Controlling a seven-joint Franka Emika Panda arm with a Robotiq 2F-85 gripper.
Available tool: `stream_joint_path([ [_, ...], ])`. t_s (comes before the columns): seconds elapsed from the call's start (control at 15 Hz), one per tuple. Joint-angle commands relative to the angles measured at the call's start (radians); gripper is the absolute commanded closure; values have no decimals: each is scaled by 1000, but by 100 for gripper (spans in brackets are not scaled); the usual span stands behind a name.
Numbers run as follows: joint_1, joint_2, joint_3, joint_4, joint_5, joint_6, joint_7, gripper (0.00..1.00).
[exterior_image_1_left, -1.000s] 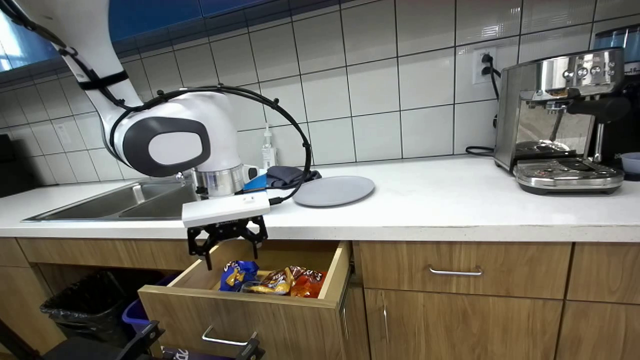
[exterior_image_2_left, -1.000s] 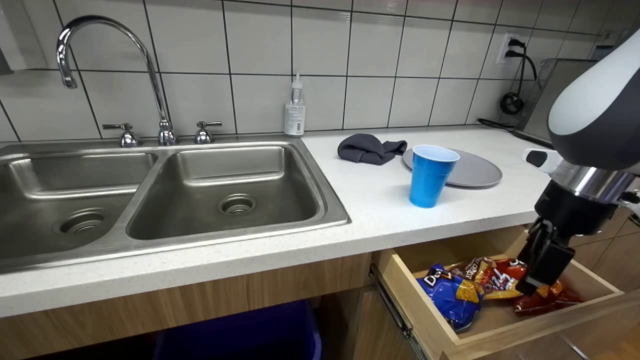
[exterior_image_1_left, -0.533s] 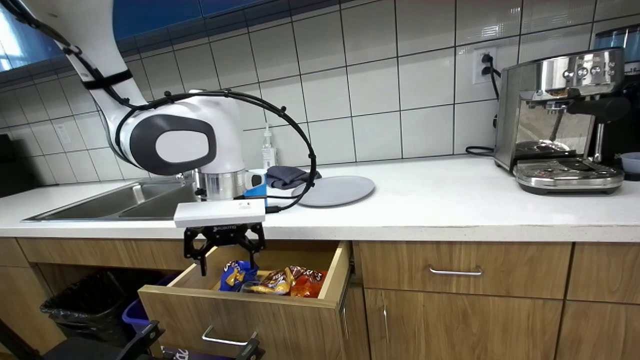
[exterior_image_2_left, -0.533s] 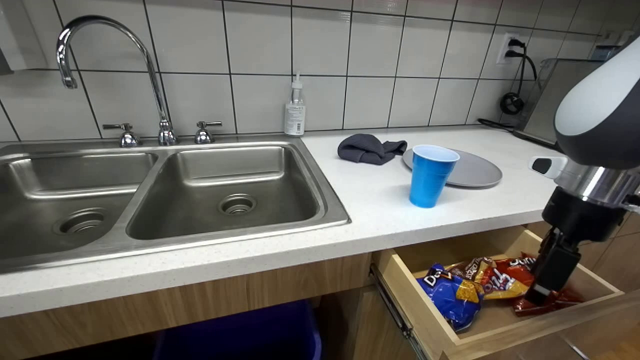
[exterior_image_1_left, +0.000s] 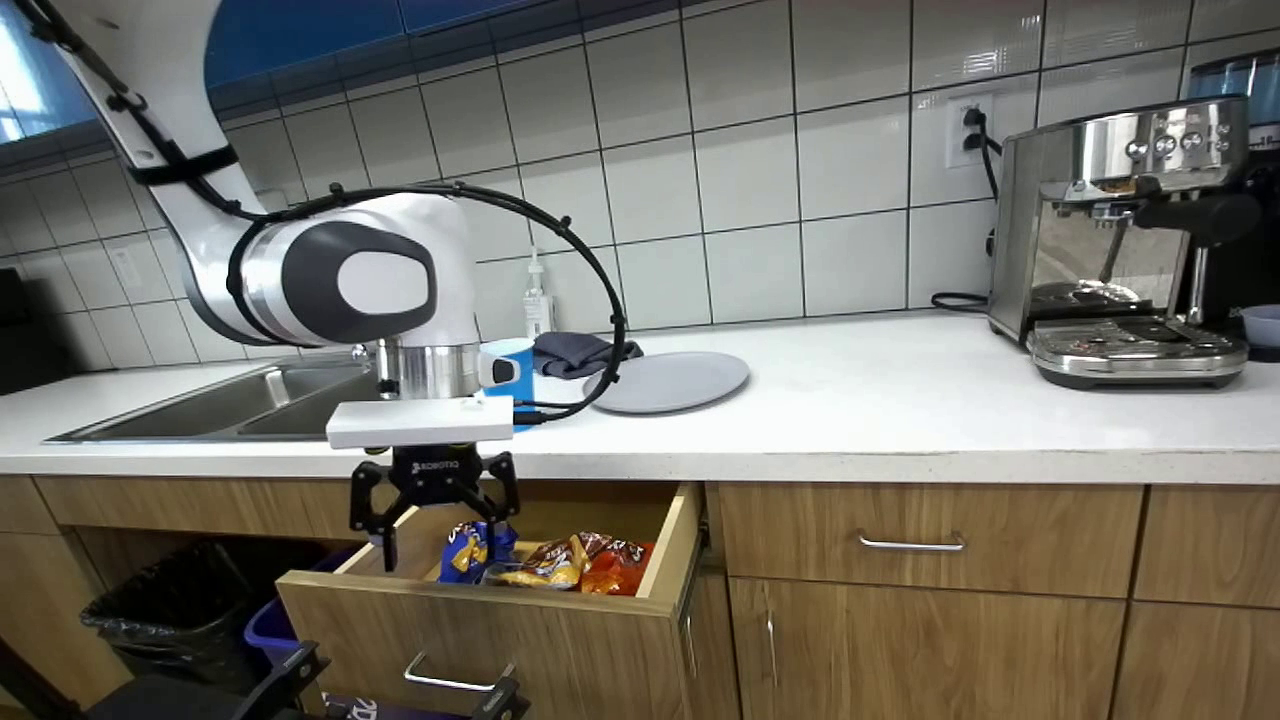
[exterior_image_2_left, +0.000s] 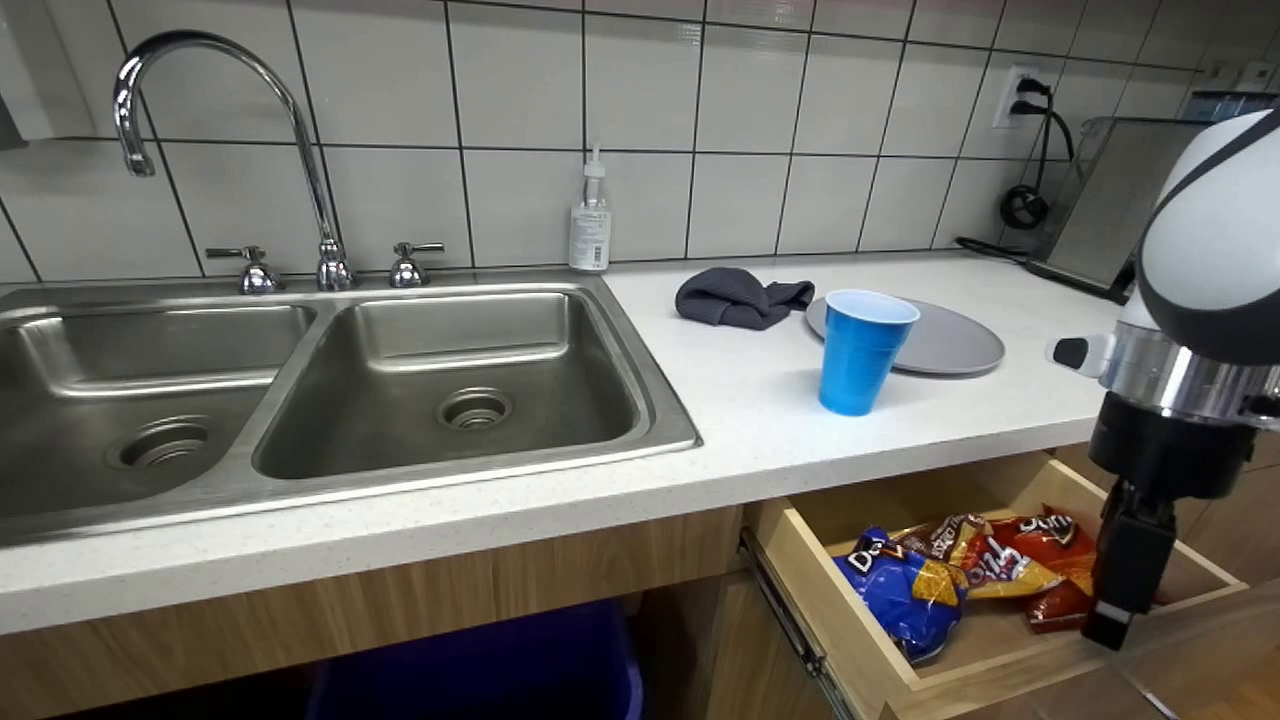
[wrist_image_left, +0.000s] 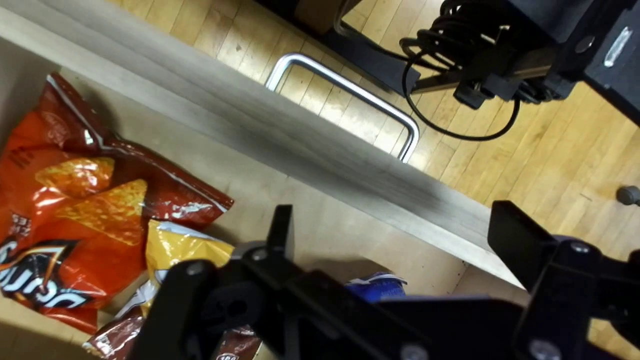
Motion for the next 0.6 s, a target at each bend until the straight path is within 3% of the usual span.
stream_joint_path([
  [0.0,-157,-74,146,-6,-145,-120,146,0],
  [0.27,-234,-111,226,-9,-146,-225,187,0],
  [0.53,-270,-119,248,-7,-161,-272,237,0],
])
